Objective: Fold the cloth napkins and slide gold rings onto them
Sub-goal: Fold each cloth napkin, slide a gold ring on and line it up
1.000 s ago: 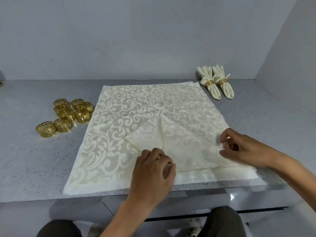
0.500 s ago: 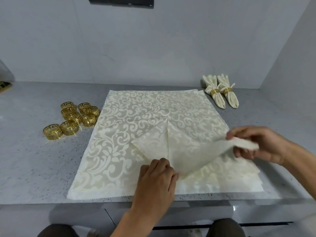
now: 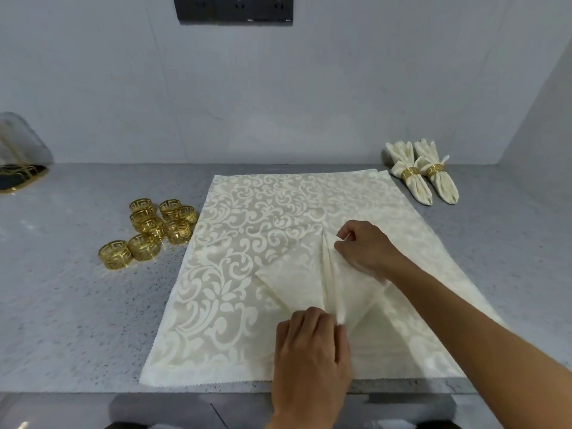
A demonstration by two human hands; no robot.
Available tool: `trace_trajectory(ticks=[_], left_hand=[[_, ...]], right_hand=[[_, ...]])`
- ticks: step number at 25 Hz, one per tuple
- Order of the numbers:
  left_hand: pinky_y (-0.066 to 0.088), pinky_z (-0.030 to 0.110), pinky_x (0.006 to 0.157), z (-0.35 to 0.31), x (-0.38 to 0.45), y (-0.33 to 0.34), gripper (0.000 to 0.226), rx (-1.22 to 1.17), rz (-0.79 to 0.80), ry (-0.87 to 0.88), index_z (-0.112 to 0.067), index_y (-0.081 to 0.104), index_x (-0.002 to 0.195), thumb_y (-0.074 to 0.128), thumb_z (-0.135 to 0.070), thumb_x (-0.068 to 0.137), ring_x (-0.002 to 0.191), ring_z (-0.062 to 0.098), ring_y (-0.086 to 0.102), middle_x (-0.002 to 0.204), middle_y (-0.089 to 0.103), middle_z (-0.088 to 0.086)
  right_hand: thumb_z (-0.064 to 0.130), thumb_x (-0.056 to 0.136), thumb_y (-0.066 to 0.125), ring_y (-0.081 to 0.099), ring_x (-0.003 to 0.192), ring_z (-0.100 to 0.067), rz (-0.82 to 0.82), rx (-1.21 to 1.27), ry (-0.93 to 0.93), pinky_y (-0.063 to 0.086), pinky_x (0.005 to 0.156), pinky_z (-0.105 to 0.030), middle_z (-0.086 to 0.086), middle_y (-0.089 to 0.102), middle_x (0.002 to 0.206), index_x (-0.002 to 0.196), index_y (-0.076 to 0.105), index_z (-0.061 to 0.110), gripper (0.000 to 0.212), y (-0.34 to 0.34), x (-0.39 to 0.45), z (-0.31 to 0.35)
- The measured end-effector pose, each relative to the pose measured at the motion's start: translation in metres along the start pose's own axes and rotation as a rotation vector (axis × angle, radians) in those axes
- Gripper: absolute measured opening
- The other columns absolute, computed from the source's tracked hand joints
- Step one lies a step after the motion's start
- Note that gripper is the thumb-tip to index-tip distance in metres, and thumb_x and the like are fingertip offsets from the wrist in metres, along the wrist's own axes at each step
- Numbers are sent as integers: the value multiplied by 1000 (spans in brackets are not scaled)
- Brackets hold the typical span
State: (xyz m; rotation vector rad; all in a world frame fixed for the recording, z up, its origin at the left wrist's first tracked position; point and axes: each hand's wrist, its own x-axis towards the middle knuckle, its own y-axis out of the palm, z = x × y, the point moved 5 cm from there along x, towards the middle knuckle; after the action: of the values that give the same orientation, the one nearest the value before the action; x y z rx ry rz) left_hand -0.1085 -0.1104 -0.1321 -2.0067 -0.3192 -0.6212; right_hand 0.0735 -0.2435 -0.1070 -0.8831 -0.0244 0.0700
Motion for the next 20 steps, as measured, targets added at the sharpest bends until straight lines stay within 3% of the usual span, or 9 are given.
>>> trace_trajectory(ticks=[3,5,7,10,13,15,17,19,20], left_hand=[[48,28,72,0,-2,3,20,-5,10,17,-24,64,101,51,-29,87,80,12,56,83,59,-11],[46,28,71,-1,-3,4,13,-17,14,31,-23,64,85,52,-25,88,77,14,56,81,56,-9],[44,28,70,-1,-3,4,17,-25,11,28,-21,62,74,53,-23,88,75,16,55,78,54,-8],[47,31,69,-5,1,-1,18,-69,84,-6,-23,62,74,53,-31,88,78,14,53,82,53,-9],[44,29,76,7,17,-21,22,-239,68,-59,-28,64,85,47,-40,92,88,8,49,92,54,-14],[42,30,85,34,36,-36,22,-281,69,-104,-29,59,105,43,-40,94,101,6,46,108,53,-14],[36,36,98,68,56,-39,29,-196,193,-177,-33,49,124,40,-39,98,118,10,42,126,48,-12],[28,37,101,89,63,-38,30,-55,382,-246,-36,49,129,38,-40,101,123,14,40,128,50,-13],[28,36,100,90,60,-38,28,-23,415,-247,-37,52,125,39,-42,101,119,13,43,122,53,-14]], right_hand=[[24,88,64,59,74,-11,-91,14,-75,48,69,-30,8,61,78,95,61,28,8,2,0,3],[23,90,61,57,73,-9,-146,17,-122,46,66,-29,10,61,80,97,60,31,11,4,-1,4],[23,96,53,55,79,-10,-178,-188,-213,43,65,-28,11,57,95,106,61,32,16,14,-2,6],[28,102,43,54,95,-18,-168,-396,-294,49,72,-35,4,50,112,119,61,28,25,23,-3,15],[32,100,45,51,106,-18,-305,-232,-234,45,86,-36,4,51,121,118,61,26,25,-8,-29,24],[29,99,48,56,90,-11,-449,-132,-178,46,76,-33,9,59,103,101,61,28,13,-31,-74,19],[31,98,49,56,76,-2,-347,-120,-104,47,69,-30,16,61,88,94,56,34,9,-25,-123,10],[38,97,49,55,82,-1,-202,-93,-70,48,76,-29,19,59,96,103,55,37,9,0,-156,3],[40,96,49,55,88,-4,-206,-86,-84,47,80,-29,19,56,103,109,55,35,15,7,-158,1]])
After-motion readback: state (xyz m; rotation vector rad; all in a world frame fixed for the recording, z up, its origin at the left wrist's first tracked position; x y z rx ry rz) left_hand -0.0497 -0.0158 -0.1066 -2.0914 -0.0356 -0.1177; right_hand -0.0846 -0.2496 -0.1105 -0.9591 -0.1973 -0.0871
